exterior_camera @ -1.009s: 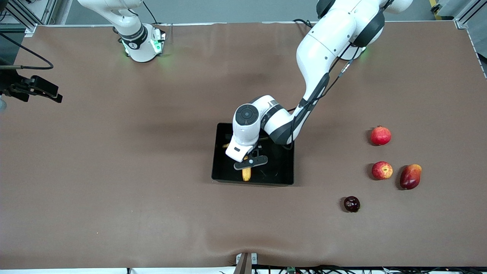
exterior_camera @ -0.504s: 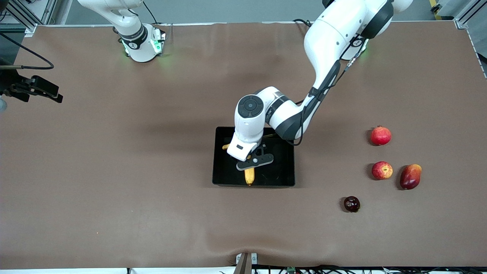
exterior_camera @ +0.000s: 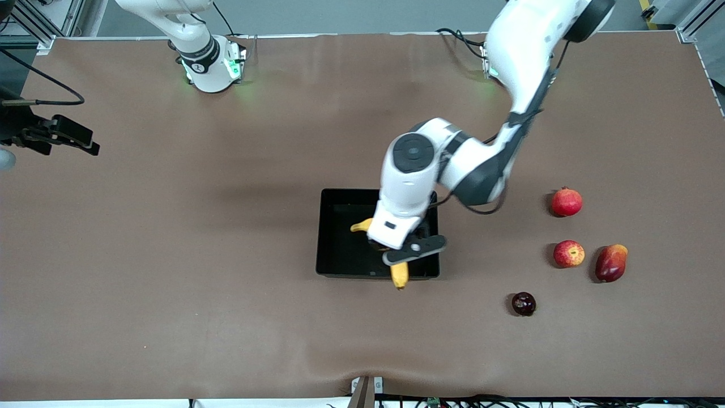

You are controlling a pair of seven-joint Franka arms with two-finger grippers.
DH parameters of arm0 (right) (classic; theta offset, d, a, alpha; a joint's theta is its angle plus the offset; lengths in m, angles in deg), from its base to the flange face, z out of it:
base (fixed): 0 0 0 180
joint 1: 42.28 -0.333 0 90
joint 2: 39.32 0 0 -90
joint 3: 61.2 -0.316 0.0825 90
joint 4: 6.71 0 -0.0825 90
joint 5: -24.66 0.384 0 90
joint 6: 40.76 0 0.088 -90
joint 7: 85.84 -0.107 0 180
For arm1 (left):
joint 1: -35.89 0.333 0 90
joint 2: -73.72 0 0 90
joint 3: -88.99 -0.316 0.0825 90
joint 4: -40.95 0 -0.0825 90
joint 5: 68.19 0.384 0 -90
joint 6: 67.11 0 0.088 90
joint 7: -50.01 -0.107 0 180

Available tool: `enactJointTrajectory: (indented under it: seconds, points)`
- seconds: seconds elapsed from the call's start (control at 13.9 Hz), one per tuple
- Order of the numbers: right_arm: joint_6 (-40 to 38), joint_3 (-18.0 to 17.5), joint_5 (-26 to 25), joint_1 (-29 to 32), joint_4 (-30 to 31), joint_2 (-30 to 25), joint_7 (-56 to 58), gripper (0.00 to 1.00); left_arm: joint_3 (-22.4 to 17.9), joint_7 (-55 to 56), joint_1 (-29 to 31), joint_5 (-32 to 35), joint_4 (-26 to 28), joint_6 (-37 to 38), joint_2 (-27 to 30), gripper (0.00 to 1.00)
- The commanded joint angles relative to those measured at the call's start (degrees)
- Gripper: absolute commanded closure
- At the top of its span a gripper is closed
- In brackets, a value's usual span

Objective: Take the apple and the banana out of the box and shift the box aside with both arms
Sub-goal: 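Lift the banana out with the left gripper while the right gripper reaches, then lower the banana by the fruits while the right gripper grasps the box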

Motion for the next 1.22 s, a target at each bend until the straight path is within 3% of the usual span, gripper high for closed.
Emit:
enactJointTrajectory:
  seconds: [0.0, 0.29, 0.58, 0.94, 1.15]
  points:
    - [0.1, -0.1, 0.6, -2.5, -0.5, 1.9, -0.4, 0.00, 0.1, -6.2, 4.3, -2.8, 2.2, 5.4, 5.9, 1.00]
    - [2.6, -0.1, 0.6, -6.6, -0.5, 5.8, -0.5, 0.00, 0.3, -17.8, 12.5, -5.0, 4.0, 12.1, 9.9, 1.00]
    - [5.5, -0.1, 0.7, -10.3, -0.5, 10.8, -0.6, 0.00, 0.2, -22.3, 18.8, -6.4, 6.1, 16.9, 10.2, 1.00]
    - [17.4, -0.1, 1.6, -16.7, -0.4, 17.8, -0.6, 0.00, 0.0, -22.9, 25.2, -5.3, 16.9, 15.2, 10.8, 1.00]
    - [21.3, -0.2, 1.5, -19.2, -0.9, 24.8, -0.6, 0.00, 0.1, -22.8, 26.8, -2.3, 26.0, 7.8, 11.0, 1.00]
